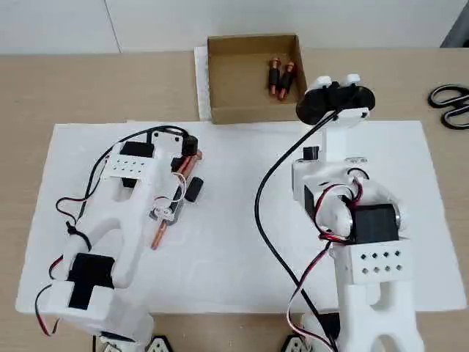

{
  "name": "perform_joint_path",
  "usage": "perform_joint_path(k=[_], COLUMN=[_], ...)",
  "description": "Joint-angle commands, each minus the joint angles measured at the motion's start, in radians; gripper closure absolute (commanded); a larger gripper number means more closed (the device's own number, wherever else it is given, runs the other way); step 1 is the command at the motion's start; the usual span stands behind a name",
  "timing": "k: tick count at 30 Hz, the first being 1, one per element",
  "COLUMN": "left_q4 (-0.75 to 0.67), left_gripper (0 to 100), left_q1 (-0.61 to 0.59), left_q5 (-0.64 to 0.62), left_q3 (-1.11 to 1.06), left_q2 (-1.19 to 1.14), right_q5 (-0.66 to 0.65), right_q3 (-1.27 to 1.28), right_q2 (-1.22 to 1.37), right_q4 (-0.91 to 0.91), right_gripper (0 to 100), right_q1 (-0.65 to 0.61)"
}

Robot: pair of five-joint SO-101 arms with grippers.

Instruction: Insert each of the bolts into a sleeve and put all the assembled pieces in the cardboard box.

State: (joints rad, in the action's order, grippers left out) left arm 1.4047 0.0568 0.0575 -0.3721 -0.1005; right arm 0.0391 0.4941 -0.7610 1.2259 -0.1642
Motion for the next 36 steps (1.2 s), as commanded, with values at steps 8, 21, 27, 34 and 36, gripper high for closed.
perform_joint_path(k=[8, 21, 27, 34, 36], left_q4=[-0.094, -0.141, -0.143, -0.141, -0.141], left_gripper=[90, 90, 91, 99, 99], left_q1=[0.000, 0.000, -0.002, -0.002, -0.002], left_q5=[0.008, 0.002, 0.000, -0.034, -0.034], left_q3=[0.005, 0.007, 0.008, 0.018, 0.019], left_q2=[0.041, -0.064, -0.074, -0.074, -0.074], right_q5=[-0.008, -0.008, -0.008, -0.008, -0.008], right_q3=[-0.054, -0.054, -0.054, -0.055, -0.055], right_q2=[-0.033, -0.035, -0.035, -0.035, -0.035], right_q4=[-0.002, -0.002, -0.002, -0.002, -0.002], right_gripper=[99.5, 99.5, 99.5, 99.5, 99.5], right_q1=[-0.007, -0.007, -0.007, -0.007, -0.007])
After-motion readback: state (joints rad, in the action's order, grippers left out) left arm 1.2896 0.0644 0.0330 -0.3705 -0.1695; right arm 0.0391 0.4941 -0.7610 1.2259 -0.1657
